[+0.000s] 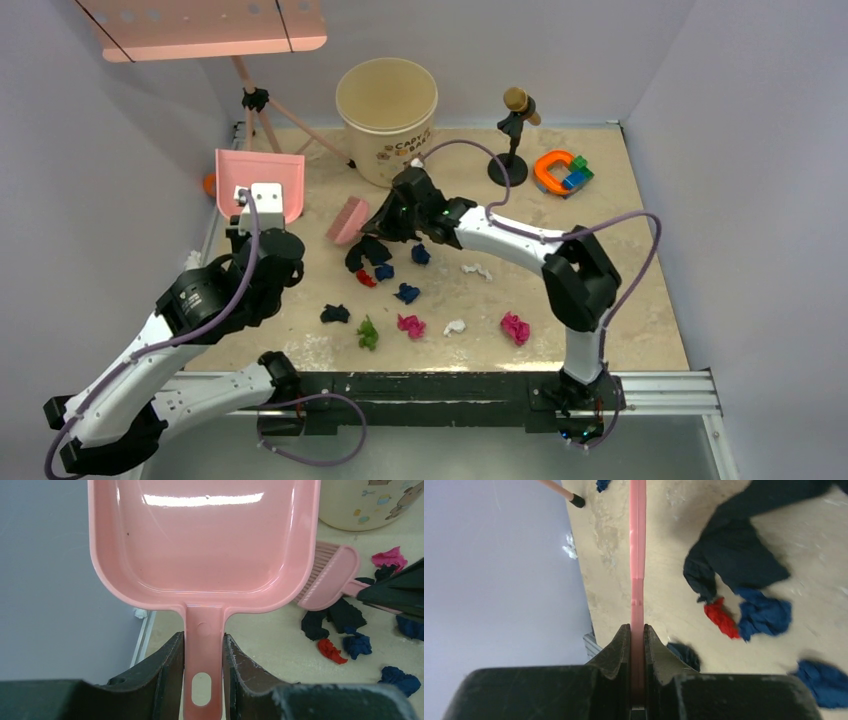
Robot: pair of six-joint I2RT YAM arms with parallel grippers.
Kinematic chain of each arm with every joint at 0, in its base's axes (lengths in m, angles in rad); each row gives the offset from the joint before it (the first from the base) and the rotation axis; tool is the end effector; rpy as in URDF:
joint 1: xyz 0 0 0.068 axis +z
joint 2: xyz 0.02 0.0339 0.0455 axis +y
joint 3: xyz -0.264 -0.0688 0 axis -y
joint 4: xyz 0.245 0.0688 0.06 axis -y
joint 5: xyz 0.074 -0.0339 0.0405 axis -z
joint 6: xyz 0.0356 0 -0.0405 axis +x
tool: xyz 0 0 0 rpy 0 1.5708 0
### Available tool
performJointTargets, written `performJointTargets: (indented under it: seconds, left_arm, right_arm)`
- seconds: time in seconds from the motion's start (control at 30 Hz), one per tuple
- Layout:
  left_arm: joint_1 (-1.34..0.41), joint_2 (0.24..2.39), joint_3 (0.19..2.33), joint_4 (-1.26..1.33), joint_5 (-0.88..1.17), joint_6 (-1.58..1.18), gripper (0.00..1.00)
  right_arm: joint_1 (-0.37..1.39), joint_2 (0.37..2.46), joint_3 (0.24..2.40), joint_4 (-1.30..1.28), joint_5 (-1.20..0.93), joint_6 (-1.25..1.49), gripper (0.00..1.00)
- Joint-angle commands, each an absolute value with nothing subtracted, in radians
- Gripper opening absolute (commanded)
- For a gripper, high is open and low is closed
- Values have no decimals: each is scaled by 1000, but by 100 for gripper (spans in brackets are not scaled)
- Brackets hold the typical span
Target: Sweep away the paper scraps from the table
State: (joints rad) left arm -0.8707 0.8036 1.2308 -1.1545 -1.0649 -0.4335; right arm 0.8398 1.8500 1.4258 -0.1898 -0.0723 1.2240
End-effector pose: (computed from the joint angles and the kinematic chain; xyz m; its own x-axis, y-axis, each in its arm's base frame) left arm 0.0902 -0.0587 0.3990 -0.3676 0.1204 -0.9222 -0.2257 0.9504 0.2140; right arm 0.2853 0.3220 0.2580 -0.8662 0.4391 -0.2387 0.0960 0.6148 0.7828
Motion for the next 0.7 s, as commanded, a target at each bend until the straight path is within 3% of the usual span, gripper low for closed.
performJointTargets:
  seconds: [0.0, 0.2, 0.43, 0.67]
  left_arm:
    - [-867, 748, 1218, -1075, -1123, -404, 0]
    - [-867, 706, 1208, -1052, -1140, -403, 0]
    - [-867, 692, 1174, -1003, -1118, -375, 0]
    - [-868, 693, 1163, -999, -1104, -376, 0]
  right_arm:
    - [867, 2000, 1610, -91, -142, 1127, 0]
    - [915, 2193, 1850, -48, -93, 1156, 0]
    - [934, 2358, 1940, 99, -40, 1292, 0]
    - [934, 2442, 2045, -119, -3, 1408, 0]
